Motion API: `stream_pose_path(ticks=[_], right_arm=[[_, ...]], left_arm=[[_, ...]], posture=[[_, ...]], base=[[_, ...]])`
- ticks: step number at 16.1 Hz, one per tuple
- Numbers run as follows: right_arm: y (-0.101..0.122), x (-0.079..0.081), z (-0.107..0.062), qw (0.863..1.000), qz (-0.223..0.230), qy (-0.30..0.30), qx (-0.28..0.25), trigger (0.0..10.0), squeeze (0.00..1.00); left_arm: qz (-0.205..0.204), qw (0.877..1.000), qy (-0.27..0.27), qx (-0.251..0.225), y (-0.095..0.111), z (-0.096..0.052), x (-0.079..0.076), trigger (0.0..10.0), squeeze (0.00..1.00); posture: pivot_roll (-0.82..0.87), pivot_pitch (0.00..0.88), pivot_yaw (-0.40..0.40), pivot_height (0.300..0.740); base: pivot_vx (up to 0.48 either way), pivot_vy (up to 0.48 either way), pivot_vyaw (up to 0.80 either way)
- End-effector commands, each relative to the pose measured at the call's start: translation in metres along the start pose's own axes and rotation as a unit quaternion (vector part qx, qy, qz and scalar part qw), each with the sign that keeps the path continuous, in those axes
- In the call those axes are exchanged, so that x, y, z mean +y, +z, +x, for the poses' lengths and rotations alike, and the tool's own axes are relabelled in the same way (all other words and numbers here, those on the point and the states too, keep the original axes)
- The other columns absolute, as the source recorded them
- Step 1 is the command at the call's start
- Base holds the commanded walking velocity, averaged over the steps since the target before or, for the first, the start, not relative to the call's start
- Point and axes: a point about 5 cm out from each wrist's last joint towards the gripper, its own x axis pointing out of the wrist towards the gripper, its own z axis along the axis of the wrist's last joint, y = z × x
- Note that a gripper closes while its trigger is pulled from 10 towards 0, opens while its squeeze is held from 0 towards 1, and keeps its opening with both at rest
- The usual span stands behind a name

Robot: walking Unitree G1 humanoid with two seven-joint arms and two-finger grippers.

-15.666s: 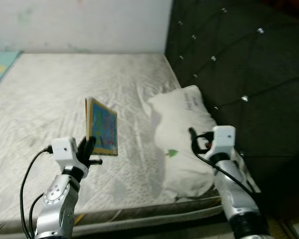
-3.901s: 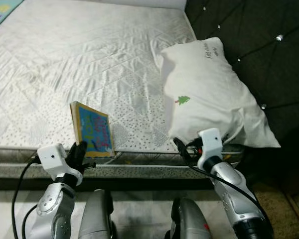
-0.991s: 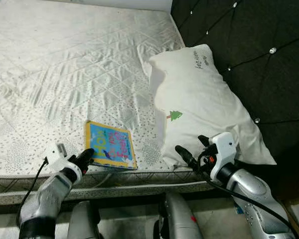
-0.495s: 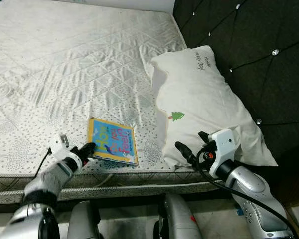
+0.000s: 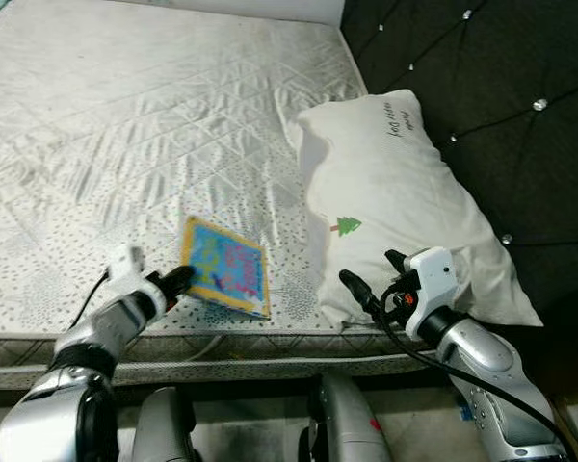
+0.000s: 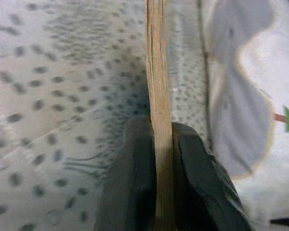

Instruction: Clean up the room

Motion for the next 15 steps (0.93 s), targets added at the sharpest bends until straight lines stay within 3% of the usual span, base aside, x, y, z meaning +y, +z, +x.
stream_pose_path(ticks=[1,8,11,12,13,15], right_arm=[[-0.001,-0.001,0.0,1.0,-0.009,0.002,0.001,10.0,0.0],[-0.002,-0.001,0.0,1.0,-0.014,0.0,-0.005,10.0,0.0],[0.0,0.001,0.002,1.0,-0.015,0.001,-0.007,10.0,0.0],[0.001,0.001,0.002,1.0,-0.016,0.0,-0.007,10.0,0.0],[0.001,0.001,0.002,1.0,-0.016,0.0,-0.007,10.0,0.0],[0.002,0.0,0.002,1.0,-0.017,-0.003,-0.007,10.0,0.0]], left_arm=[[0.002,0.998,-0.01,0.057,-0.027,0.005,-0.005,10.0,0.0],[-0.006,0.994,-0.06,0.087,-0.037,0.003,-0.007,10.0,0.0],[-0.01,0.996,-0.031,0.078,-0.039,0.001,-0.001,10.0,0.01],[-0.011,0.997,-0.015,0.07,-0.038,0.0,0.003,10.0,0.46],[-0.011,0.997,-0.015,0.07,-0.038,0.0,0.003,10.0,0.46],[-0.003,0.998,0.011,0.056,-0.036,-0.003,0.01,10.0,1.0]], posture=[[-0.25,0.129,-0.116,0.603],[-0.24,0.131,-0.113,0.603],[-0.25,0.134,-0.113,0.603],[-0.25,0.135,-0.112,0.603],[-0.25,0.135,-0.112,0.603],[-0.25,0.135,-0.112,0.603]], base=[[0.0,0.0,0.0],[0.0,0.0,0.0],[0.0,0.0,0.0],[0.0,0.0,0.0],[0.0,0.0,0.0],[0.0,0.0,0.0]])
